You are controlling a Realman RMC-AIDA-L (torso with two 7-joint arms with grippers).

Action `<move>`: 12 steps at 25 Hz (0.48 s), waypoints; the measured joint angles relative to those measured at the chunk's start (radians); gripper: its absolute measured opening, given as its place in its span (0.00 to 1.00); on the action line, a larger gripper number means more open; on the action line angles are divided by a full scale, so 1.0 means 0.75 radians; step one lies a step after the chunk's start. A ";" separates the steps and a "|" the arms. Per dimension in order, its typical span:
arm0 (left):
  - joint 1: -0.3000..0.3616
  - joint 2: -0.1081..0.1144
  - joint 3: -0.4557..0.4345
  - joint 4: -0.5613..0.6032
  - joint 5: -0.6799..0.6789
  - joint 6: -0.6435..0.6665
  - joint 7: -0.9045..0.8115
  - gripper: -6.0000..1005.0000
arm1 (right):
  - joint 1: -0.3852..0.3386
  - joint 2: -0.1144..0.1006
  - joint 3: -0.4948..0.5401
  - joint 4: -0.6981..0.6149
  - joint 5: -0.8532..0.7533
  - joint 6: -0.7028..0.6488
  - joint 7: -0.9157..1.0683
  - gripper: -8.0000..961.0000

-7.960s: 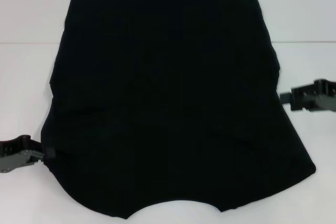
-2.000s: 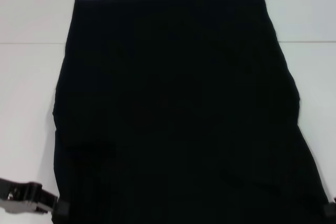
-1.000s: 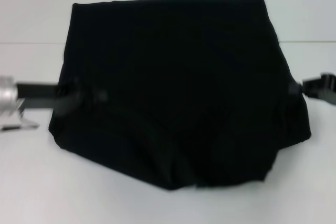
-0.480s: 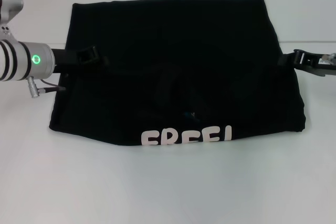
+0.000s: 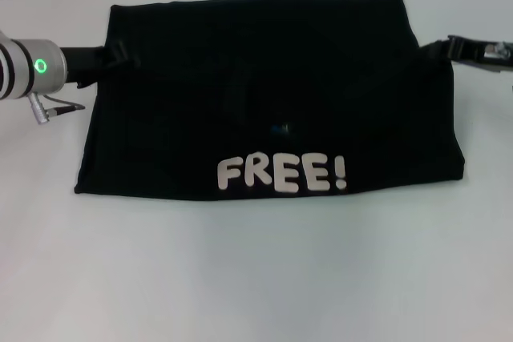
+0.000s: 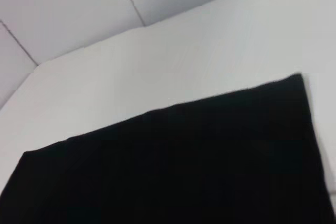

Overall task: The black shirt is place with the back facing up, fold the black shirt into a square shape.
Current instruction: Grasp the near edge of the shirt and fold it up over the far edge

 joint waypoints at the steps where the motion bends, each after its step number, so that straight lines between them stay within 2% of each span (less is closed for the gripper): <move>1: -0.002 -0.003 0.006 0.000 0.000 -0.027 0.001 0.06 | 0.007 0.000 -0.018 0.004 0.000 0.030 0.000 0.05; 6: -0.006 -0.035 0.082 -0.004 -0.002 -0.189 0.003 0.06 | 0.040 0.015 -0.118 0.036 -0.002 0.220 0.000 0.06; 8: -0.007 -0.063 0.166 -0.013 -0.003 -0.315 0.003 0.06 | 0.054 0.023 -0.151 0.062 -0.002 0.296 0.000 0.06; 11: -0.008 -0.078 0.207 -0.013 -0.003 -0.369 0.003 0.06 | 0.076 0.033 -0.201 0.108 -0.002 0.407 -0.003 0.06; 12: -0.008 -0.093 0.234 -0.013 -0.003 -0.423 -0.004 0.06 | 0.081 0.036 -0.215 0.116 -0.002 0.434 -0.007 0.06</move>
